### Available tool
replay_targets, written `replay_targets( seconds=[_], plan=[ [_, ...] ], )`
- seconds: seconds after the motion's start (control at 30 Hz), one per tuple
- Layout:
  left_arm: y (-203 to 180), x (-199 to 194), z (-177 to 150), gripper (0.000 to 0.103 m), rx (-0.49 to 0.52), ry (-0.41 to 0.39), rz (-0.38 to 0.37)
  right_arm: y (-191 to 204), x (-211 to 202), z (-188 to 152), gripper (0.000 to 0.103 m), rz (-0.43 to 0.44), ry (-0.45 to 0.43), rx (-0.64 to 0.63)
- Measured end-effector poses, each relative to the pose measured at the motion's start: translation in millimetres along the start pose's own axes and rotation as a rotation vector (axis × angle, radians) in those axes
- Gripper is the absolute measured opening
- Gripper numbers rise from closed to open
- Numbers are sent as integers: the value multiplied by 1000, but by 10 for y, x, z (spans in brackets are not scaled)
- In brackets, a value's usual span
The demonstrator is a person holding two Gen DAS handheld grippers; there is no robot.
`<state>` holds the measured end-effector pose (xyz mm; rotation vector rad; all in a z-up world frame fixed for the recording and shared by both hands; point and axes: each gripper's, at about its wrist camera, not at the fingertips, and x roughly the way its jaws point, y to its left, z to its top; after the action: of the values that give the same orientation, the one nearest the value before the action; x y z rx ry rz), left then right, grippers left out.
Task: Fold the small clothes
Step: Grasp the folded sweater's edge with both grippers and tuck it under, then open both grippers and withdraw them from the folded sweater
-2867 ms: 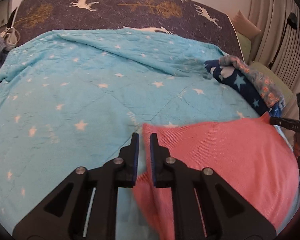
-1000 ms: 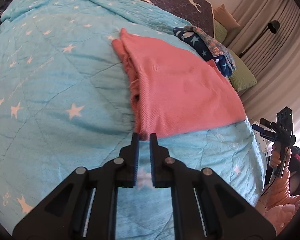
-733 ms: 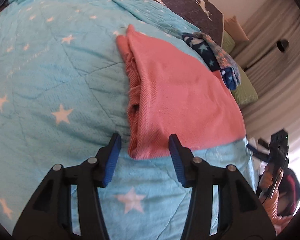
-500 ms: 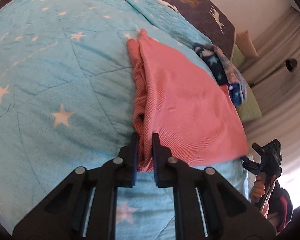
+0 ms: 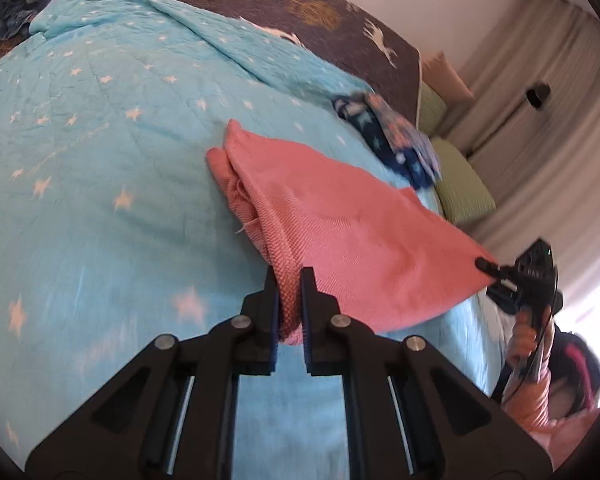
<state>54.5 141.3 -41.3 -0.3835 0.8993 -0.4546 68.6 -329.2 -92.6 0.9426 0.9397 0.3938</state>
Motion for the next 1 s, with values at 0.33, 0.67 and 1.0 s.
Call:
replay_targets(
  seconds=[0.33,0.67,1.0],
  plan=[
    [-74,-152,-778,12,3,137,114,-257,-522,-1052,18,-484,33,-166],
    [-384,-256,-608,67,103,-87,229,639,-763,-1313,78,-626,-464,-687],
    [-337,-73,-620,67,34,-57,258,837,-222,-1313,77,-610,-281,-701]
  ],
)
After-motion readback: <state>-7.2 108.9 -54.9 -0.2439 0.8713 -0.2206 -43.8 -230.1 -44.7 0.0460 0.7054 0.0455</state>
